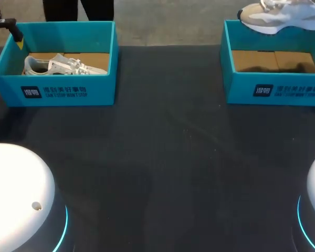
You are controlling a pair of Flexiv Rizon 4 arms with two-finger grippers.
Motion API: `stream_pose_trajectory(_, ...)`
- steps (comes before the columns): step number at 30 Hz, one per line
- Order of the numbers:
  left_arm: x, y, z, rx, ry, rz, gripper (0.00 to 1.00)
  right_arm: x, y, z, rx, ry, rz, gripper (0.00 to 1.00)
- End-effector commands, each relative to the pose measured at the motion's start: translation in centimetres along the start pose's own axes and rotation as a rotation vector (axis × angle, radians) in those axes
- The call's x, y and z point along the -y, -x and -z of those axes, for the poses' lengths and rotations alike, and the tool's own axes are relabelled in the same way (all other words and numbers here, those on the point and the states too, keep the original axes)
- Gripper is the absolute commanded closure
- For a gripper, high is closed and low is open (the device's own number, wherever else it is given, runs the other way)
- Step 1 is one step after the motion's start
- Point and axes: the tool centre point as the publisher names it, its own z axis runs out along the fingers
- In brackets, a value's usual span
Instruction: Take the shoe out of the shoebox, open the shoe tongue, remove and reinsert the insole, then place the shoe into the shoebox
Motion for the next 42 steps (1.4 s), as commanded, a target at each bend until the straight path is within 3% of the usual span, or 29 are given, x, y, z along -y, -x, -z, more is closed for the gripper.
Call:
stream_pose_trajectory(1,0.1,0.0,0.0,-0.002,0.003,0.000,0.00,2.2,-0.5,1.3,0.005,0.015,0.001,1.00)
stream_pose_trajectory(7,0.1,0.0,0.0,-0.002,0.003,0.000,0.00,5.8,-1.7,2.9,0.019,0.023,-0.017,1.00)
stream_pose_trajectory(15,0.1,0.0,0.0,-0.002,0.003,0.000,0.00,12.8,-5.6,4.5,0.031,0.025,-0.036,1.00)
stream_pose_trajectory(17,0.1,0.0,0.0,-0.002,0.003,0.000,0.00,13.1,-5.8,4.5,0.031,0.025,-0.037,1.00)
stream_pose_trajectory(18,0.1,0.0,0.0,-0.002,0.003,0.000,0.00,15.2,-7.1,5.2,0.032,0.027,-0.039,1.00)
stream_pose_trajectory(24,0.1,0.0,0.0,-0.002,0.003,0.000,0.00,20.0,-9.8,6.8,0.038,0.034,-0.037,1.00)
stream_pose_trajectory(42,0.1,0.0,0.0,-0.002,0.003,0.000,0.00,32.2,-15.5,7.7,0.022,0.065,-0.072,1.00)
